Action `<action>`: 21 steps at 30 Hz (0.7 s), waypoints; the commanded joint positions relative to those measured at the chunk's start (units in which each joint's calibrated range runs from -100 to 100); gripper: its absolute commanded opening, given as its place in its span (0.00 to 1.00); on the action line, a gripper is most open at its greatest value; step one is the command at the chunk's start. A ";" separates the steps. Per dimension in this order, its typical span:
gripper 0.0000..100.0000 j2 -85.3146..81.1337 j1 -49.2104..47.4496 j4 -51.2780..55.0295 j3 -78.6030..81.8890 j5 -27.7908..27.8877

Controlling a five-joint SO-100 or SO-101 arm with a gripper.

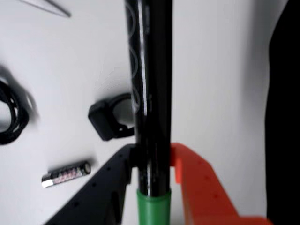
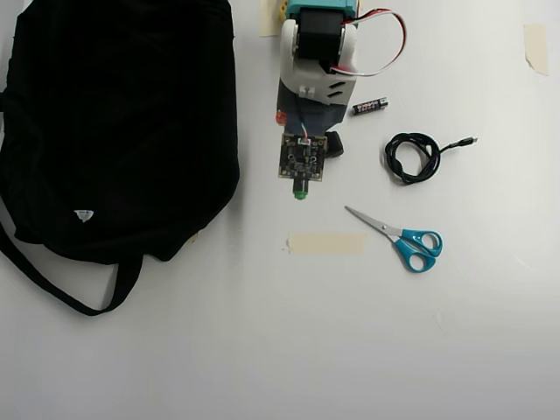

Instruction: Put the green marker into the black bag

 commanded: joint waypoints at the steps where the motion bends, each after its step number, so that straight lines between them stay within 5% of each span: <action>1: 0.02 -6.02 -0.10 -0.35 2.98 -0.17; 21: 0.02 -10.91 -0.84 -0.44 8.37 -0.17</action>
